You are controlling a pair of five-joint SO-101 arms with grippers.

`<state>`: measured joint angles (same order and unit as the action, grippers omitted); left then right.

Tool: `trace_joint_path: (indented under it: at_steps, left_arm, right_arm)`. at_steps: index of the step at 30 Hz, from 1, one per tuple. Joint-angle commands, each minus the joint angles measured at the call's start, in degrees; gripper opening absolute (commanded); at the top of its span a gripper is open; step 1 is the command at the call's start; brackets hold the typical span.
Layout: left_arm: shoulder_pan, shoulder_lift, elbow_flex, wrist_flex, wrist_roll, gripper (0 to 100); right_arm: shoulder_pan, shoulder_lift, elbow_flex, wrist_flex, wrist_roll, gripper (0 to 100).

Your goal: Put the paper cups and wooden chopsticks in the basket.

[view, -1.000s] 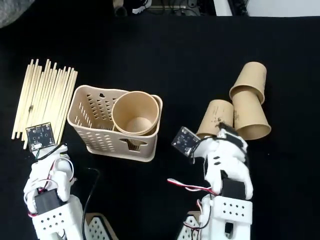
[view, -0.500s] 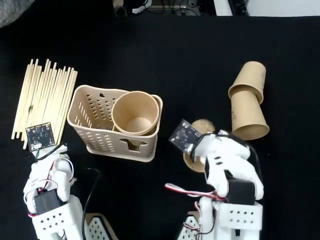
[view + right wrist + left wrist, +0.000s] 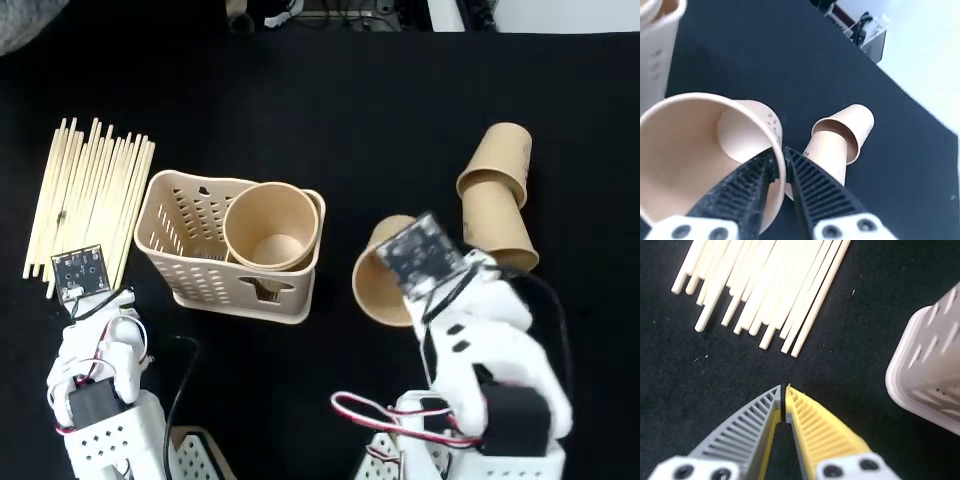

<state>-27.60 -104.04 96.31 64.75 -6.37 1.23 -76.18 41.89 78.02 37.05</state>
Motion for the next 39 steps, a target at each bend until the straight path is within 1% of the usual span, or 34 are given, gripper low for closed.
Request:
trace_joint_path:
  at_steps: [1,3,6,9,12,15,19,21,25,32,35,39]
  left_arm:
    - [-0.2,-0.4,1.0,-1.1,-0.5,3]
    - [-0.2,-0.4,1.0,-1.1,-0.5,3]
    - [-0.2,-0.4,1.0,-1.1,-0.5,3]
    - [-0.2,-0.4,1.0,-1.1,-0.5,3]
    - [-0.2,-0.4,1.0,-1.1,-0.5,3]
    - [-0.2,-0.4,1.0,-1.1,-0.5,3]
    - [-0.2,-0.4,1.0,-1.0,-0.5,3]
    - [-0.2,-0.4,1.0,-1.0,-0.5,3]
    - [-0.2,-0.4,1.0,-1.0,-0.5,3]
    - [-0.2,-0.4,1.0,-1.0,-0.5,3]
    - [-0.2,-0.4,1.0,-1.0,-0.5,3]
    - [-0.2,-0.4,1.0,-1.1,-0.5,3]
  right_arm:
    - [-1.1,11.4,-16.7,4.6,-7.6,1.1]
    - [-4.0,18.5,-26.0,8.4,-10.5,1.1]
    - [-8.4,27.9,-41.1,16.1,-12.7,1.1]
    - [-12.8,34.0,-55.3,22.0,-14.0,1.1]
    - [-16.7,35.0,-65.6,22.8,-14.2,1.1]
    - [-23.3,35.2,-70.5,22.8,-14.2,1.1]
    - [-33.3,35.2,-66.3,21.5,-14.2,1.1]
    - [-36.0,35.2,-62.3,18.5,-14.2,1.1]
    - [-35.9,35.1,-53.3,11.0,-14.2,1.1]
    - [-35.8,35.1,-41.8,1.4,-14.2,1.1]
    - [-35.8,35.1,-38.6,-1.1,-14.2,1.2]
    - [-35.8,35.2,-36.7,-1.1,-14.2,1.9]
